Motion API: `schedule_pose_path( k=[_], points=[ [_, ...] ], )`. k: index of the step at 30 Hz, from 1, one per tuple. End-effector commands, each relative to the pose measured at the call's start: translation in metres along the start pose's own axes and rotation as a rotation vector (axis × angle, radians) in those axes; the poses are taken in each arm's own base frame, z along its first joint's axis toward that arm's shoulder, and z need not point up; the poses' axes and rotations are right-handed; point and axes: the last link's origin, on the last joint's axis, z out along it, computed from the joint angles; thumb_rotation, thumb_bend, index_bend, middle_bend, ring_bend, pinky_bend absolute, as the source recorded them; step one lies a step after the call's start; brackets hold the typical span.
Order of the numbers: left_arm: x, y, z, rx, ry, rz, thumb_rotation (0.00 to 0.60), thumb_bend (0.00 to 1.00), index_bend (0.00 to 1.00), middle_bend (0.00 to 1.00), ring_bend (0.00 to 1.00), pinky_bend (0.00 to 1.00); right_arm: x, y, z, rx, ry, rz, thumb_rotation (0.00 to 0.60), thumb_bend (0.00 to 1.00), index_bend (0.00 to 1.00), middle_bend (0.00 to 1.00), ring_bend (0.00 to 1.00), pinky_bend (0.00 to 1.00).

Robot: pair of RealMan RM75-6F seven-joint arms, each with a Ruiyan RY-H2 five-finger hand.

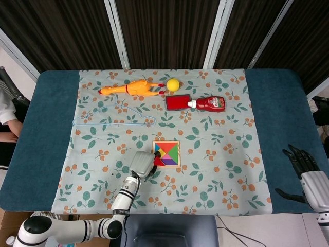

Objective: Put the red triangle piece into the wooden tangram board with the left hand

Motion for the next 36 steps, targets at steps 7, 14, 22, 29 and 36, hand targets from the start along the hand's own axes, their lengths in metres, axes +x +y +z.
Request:
schedule_pose_path(
  k=[7,14,22,29,36],
  points=[
    [0.001,-0.002,-0.001,0.005,0.001,0.000,0.600,0.41,0.36,1.00,1.00,1.00,-0.001,-0.001,0.000,0.003,-0.003,-0.003,0.600,0.20,0.00,0.00,0.00,0.00],
    [0.000,-0.001,-0.001,0.001,-0.003,-0.002,0.600,0.41,0.36,1.00,1.00,1.00,0.000,-0.001,0.000,0.002,0.001,-0.002,0.600,0.20,0.00,0.00,0.00,0.00],
    [0.000,0.001,-0.003,-0.008,0.000,-0.005,0.600,0.41,0.36,1.00,1.00,1.00,0.000,0.000,0.000,0.002,0.001,-0.001,0.600,0.20,0.00,0.00,0.00,0.00],
    [0.004,0.007,-0.005,-0.033,0.024,-0.037,0.600,0.41,0.33,1.00,1.00,1.00,0.000,-0.001,0.000,0.003,0.000,0.001,0.600,0.20,0.00,0.00,0.00,0.00],
    [0.009,-0.004,-0.007,-0.016,0.046,-0.023,0.600,0.41,0.32,1.00,1.00,1.00,0.002,0.000,-0.002,0.006,0.006,0.004,0.600,0.20,0.00,0.00,0.00,0.00]
  ],
)
